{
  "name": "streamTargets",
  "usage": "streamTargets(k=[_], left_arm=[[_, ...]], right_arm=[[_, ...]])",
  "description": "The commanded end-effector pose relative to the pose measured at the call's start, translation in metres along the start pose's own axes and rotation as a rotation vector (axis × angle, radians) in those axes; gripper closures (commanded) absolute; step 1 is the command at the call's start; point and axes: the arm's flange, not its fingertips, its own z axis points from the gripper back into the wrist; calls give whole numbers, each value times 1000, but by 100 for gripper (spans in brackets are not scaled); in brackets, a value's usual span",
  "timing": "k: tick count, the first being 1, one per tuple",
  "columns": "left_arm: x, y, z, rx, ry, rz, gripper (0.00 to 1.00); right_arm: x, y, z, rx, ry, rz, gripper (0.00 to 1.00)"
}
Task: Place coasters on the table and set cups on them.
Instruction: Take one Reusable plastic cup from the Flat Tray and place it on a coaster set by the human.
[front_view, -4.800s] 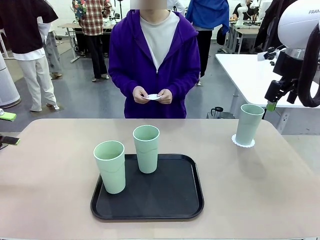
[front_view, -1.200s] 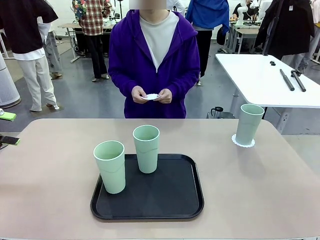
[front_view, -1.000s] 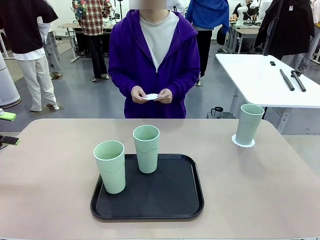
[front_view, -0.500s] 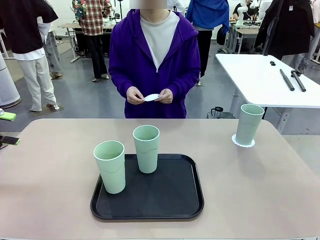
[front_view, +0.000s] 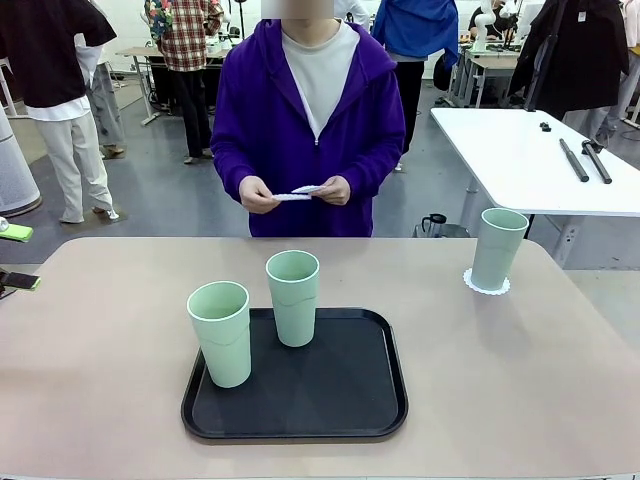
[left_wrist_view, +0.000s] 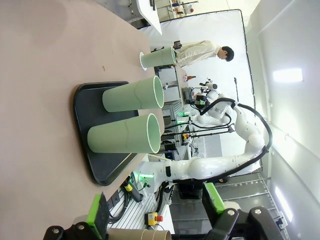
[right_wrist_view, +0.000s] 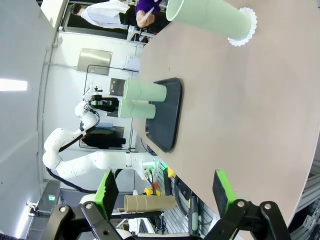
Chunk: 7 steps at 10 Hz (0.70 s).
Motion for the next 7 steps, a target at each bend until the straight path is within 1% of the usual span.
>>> streamTargets(k=[1, 7], left_arm=[[1, -2, 0, -18, -9, -16, 0], [1, -2, 0, -18, -9, -16, 0]], right_arm=[[0, 0, 0, -6, -5, -16, 0], [0, 0, 0, -6, -5, -16, 0]])
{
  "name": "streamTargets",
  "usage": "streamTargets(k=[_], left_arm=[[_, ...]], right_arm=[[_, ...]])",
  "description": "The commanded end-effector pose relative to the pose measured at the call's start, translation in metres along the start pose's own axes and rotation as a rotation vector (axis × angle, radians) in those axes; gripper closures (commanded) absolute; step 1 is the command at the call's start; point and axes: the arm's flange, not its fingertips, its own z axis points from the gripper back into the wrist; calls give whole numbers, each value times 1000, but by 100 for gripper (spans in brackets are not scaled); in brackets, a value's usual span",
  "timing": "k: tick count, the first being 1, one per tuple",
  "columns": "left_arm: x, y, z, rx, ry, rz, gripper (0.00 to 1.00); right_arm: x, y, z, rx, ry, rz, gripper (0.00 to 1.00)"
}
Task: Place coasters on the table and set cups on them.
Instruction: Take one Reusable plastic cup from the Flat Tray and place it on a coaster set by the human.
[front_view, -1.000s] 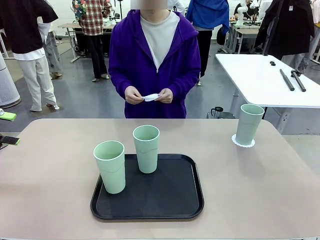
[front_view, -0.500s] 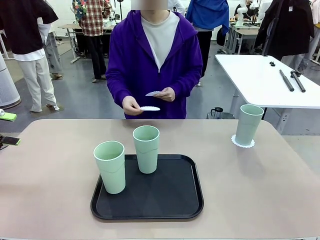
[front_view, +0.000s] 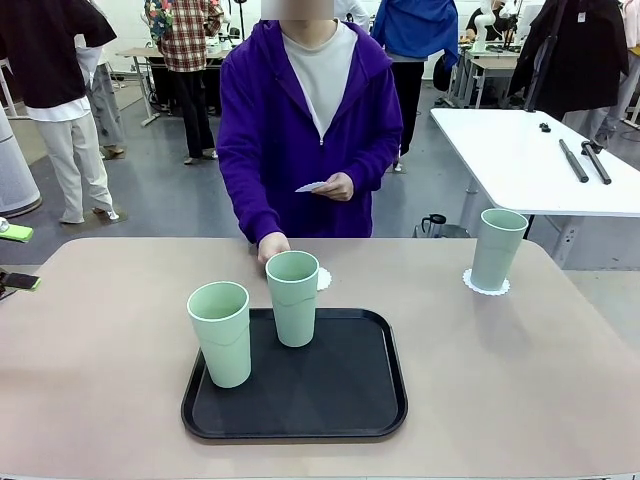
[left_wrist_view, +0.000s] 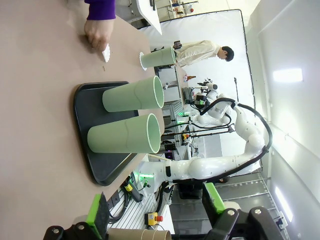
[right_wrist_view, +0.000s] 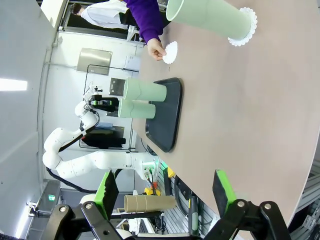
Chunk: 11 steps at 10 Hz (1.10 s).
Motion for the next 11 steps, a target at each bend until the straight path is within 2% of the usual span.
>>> streamTargets(k=[1, 11], left_arm=[[1, -2, 0, -18, -9, -16, 0], [1, -2, 0, -18, -9, -16, 0]], right_arm=[[0, 0, 0, -6, -5, -16, 0], [0, 0, 0, -6, -5, -16, 0]])
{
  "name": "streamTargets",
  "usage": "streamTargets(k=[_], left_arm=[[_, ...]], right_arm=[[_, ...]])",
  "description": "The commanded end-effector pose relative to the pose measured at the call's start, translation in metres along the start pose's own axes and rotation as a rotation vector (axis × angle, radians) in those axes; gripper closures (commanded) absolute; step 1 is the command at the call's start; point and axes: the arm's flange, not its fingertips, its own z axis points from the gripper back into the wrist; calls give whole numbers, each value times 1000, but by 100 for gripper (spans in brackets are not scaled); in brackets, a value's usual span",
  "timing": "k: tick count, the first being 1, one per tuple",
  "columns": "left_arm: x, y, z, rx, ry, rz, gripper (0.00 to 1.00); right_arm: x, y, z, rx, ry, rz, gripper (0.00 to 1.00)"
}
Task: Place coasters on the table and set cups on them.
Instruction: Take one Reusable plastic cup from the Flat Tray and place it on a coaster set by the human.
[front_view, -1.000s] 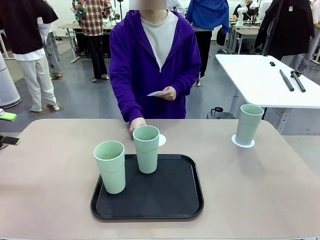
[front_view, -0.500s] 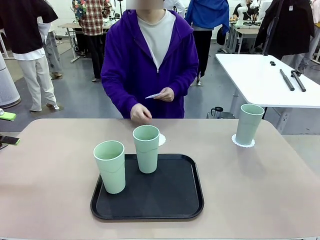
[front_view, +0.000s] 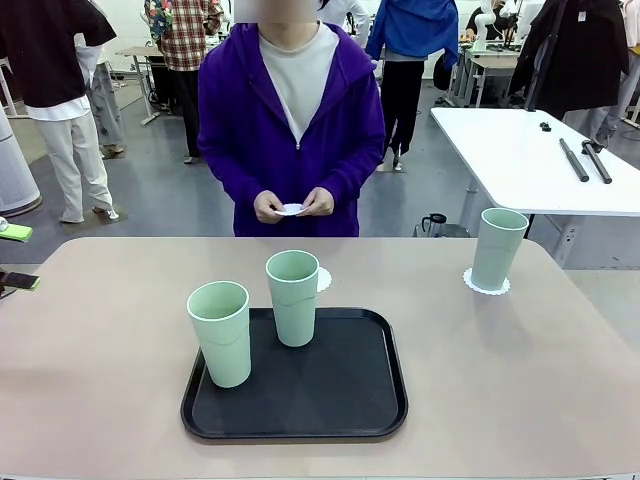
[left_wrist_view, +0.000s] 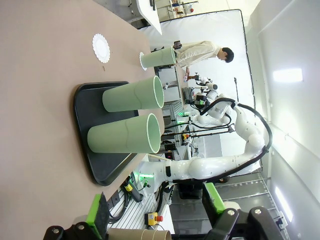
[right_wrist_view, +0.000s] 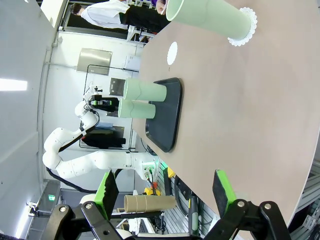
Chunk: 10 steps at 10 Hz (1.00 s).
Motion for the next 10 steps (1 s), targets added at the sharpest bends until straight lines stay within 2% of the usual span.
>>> streamTargets(k=[1, 10], left_arm=[[1, -2, 0, -18, -9, -16, 0], [1, -2, 0, -18, -9, -16, 0]], right_arm=[[0, 0, 0, -6, -5, -15, 0], [0, 0, 0, -6, -5, -15, 0]])
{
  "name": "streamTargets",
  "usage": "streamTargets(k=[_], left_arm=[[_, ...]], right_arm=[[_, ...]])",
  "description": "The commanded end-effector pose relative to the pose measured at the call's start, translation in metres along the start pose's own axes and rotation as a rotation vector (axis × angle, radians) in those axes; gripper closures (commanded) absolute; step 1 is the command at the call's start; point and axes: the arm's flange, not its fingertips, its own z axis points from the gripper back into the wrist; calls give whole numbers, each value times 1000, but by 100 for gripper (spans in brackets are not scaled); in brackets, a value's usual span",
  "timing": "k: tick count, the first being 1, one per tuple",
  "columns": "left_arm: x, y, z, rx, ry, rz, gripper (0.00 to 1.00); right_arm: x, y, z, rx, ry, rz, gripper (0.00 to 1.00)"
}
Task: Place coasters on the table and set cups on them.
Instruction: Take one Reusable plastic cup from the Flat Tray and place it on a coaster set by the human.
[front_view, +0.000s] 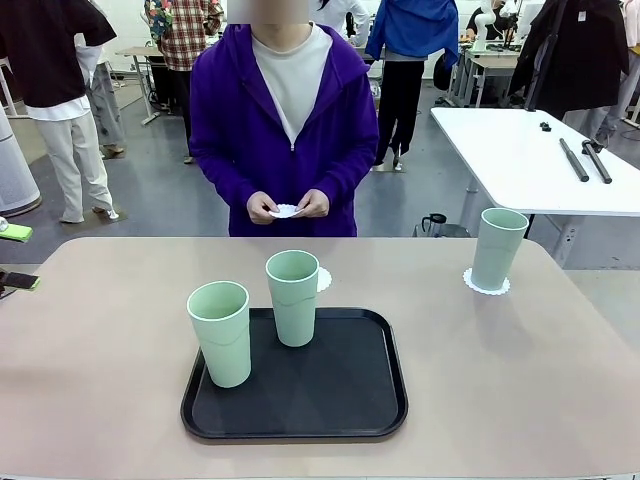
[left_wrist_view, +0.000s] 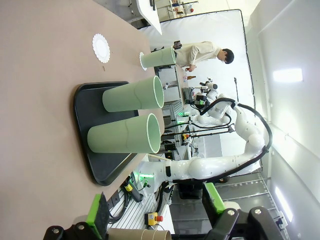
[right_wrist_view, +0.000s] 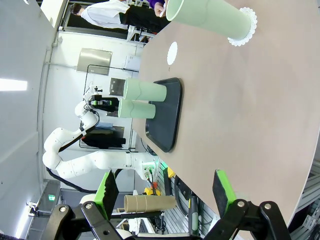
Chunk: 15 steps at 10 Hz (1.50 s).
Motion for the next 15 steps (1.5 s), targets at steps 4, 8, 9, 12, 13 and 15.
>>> streamTargets(k=[4, 8, 9, 12, 13, 15], left_arm=[[1, -2, 0, -18, -9, -16, 0], [1, -2, 0, -18, -9, -16, 0], [1, -2, 0, -18, -9, -16, 0], [1, -2, 0, -18, -9, -16, 0], [1, -2, 0, -18, -9, -16, 0], [1, -2, 0, -18, -9, -16, 0]], right_arm=[[28, 42, -22, -77, 120, 159, 0], [56, 168, -125, -171, 370, 470, 0], [53, 190, -156, -229, 395, 539, 0], [38, 235, -255, -430, 345, 785, 0], [32, 233, -287, -478, 355, 871, 0], [23, 227, -330, -527, 377, 971, 0]])
